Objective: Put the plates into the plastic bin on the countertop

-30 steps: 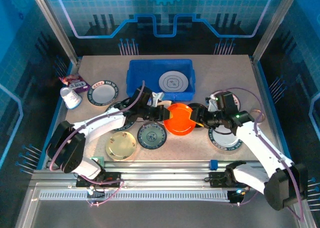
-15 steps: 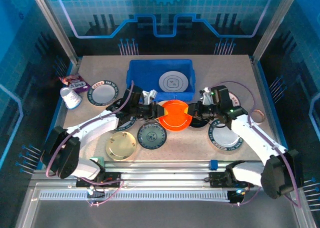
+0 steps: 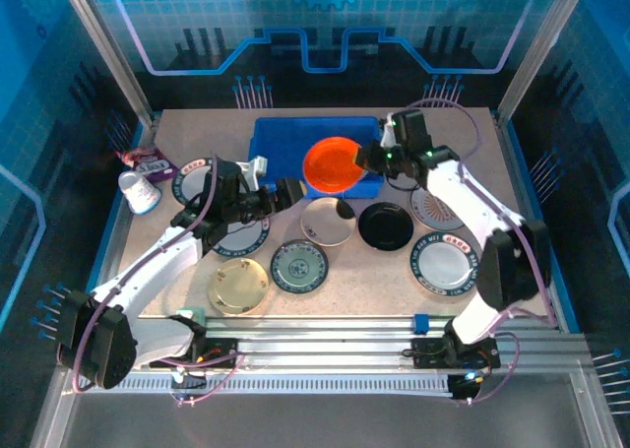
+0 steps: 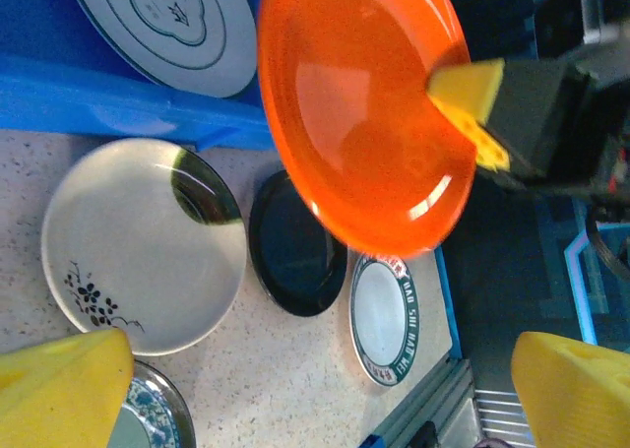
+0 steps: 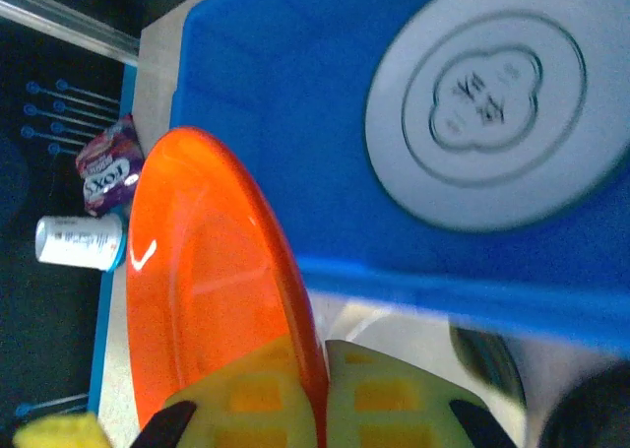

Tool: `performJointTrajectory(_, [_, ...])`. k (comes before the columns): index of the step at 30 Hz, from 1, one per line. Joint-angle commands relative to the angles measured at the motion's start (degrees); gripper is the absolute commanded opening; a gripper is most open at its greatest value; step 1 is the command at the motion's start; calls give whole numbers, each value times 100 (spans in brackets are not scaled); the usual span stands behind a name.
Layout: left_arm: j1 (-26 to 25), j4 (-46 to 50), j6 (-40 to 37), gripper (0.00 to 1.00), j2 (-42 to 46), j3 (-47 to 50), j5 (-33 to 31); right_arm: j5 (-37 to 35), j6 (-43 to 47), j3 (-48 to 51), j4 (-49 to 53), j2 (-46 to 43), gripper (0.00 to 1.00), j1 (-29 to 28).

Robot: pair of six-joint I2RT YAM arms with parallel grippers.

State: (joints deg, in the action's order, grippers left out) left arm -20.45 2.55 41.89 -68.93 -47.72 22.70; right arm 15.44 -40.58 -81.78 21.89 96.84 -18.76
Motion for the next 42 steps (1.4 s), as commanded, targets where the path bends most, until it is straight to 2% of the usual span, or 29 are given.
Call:
performJointTrajectory(1, [149,-17,-113,99,-17,-63,-58,-117,97,-1013,1,786,0,-116])
performJointTrajectory(9, [373,349,-347,99,-35,-312,-154,-162,67,-3497,441,2930,0,-479])
performJointTrajectory(18, [575,677,-407,99,178,-292,-282,-284,59,-5317,1068,4512,0,-772])
performJointTrajectory(35, [753,689,-382,99,152,-80,-392,-190,32,-6085,1379,5473,0,-822])
performJointTrajectory(39, [755,672,-385,99,145,-40,-424,-215,55,-6207,1427,5577,2,-819])
performJointTrajectory(42, [746,703,-392,99,123,-29,-437,-249,111,-6309,1483,5613,7,-821])
